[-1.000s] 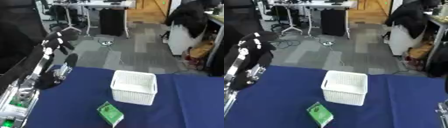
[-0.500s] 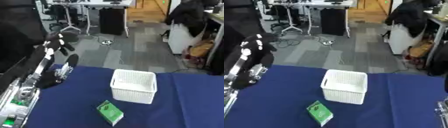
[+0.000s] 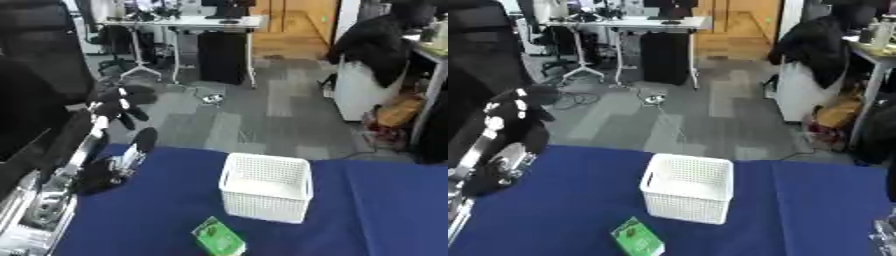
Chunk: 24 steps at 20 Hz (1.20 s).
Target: Pick up objects on the table and place them in the box.
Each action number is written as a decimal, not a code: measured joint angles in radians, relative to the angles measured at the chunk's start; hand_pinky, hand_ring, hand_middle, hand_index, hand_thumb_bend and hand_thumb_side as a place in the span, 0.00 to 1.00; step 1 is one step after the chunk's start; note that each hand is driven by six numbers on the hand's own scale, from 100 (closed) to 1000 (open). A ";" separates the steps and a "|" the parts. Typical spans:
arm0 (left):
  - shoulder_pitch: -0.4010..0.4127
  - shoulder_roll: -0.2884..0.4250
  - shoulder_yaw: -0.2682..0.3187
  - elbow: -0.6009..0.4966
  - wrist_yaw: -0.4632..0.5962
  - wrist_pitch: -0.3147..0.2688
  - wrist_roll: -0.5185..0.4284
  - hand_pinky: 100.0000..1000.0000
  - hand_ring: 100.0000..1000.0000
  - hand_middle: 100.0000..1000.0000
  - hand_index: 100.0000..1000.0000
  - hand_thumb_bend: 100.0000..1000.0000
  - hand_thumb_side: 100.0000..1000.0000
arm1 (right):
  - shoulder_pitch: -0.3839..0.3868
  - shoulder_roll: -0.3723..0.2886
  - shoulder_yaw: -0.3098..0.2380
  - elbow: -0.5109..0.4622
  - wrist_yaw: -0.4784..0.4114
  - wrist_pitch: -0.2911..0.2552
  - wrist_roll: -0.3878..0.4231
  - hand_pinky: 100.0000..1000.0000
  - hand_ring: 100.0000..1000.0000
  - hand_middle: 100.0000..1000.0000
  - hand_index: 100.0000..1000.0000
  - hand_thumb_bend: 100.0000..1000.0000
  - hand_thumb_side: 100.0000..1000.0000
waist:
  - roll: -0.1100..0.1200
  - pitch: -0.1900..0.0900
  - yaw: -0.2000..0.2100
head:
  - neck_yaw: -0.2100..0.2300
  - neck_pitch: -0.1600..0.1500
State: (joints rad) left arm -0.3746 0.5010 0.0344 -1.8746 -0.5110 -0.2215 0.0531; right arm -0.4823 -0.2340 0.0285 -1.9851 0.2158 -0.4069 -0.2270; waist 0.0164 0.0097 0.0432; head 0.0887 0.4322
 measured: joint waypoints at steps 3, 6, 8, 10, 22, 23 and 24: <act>0.000 0.000 0.000 0.003 0.000 0.000 -0.004 0.40 0.56 0.77 0.81 0.08 1.00 | 0.000 0.000 0.000 0.000 -0.013 0.001 -0.002 0.08 0.15 0.17 0.38 0.00 0.93 | 0.000 0.000 -0.001 | -0.001 -0.005; 0.000 0.000 0.000 0.006 0.000 -0.002 -0.007 0.40 0.56 0.77 0.81 0.08 1.00 | 0.000 0.000 0.000 0.000 -0.027 0.002 -0.003 0.07 0.15 0.17 0.38 0.00 0.99 | 0.001 0.000 -0.001 | -0.001 -0.007; 0.001 0.000 0.000 0.006 0.000 -0.004 -0.009 0.40 0.56 0.77 0.81 0.08 1.00 | 0.000 0.001 0.000 0.000 -0.042 0.007 -0.010 0.08 0.14 0.16 0.37 0.13 1.00 | 0.001 0.000 -0.001 | -0.001 -0.006; 0.001 0.000 0.000 0.006 0.000 -0.006 -0.011 0.40 0.56 0.77 0.81 0.08 1.00 | 0.000 0.001 0.000 0.000 -0.063 0.008 -0.030 0.08 0.14 0.16 0.37 0.21 1.00 | 0.003 0.000 -0.001 | 0.006 0.014; 0.001 0.000 0.000 0.012 0.000 -0.009 -0.020 0.40 0.56 0.77 0.81 0.08 1.00 | -0.008 0.001 0.008 0.000 -0.202 -0.028 -0.085 0.09 0.14 0.17 0.39 0.24 1.00 | 0.011 0.000 -0.004 | 0.115 0.217; 0.001 0.000 0.000 0.012 0.000 -0.010 -0.020 0.40 0.56 0.77 0.81 0.08 1.00 | -0.008 0.001 0.009 0.000 -0.217 -0.026 -0.086 0.09 0.14 0.17 0.39 0.18 1.00 | 0.012 0.000 -0.004 | 0.118 0.226; 0.001 0.000 0.000 0.012 0.000 -0.010 -0.021 0.40 0.56 0.77 0.81 0.08 1.00 | -0.008 0.001 0.009 0.000 -0.231 -0.023 -0.087 0.09 0.14 0.17 0.39 0.15 1.00 | 0.012 0.000 -0.004 | 0.121 0.234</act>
State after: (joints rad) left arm -0.3737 0.5008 0.0343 -1.8625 -0.5106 -0.2315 0.0323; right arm -0.4898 -0.2332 0.0379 -1.9852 -0.0157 -0.4294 -0.3144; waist 0.0281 0.0097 0.0391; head 0.2095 0.6659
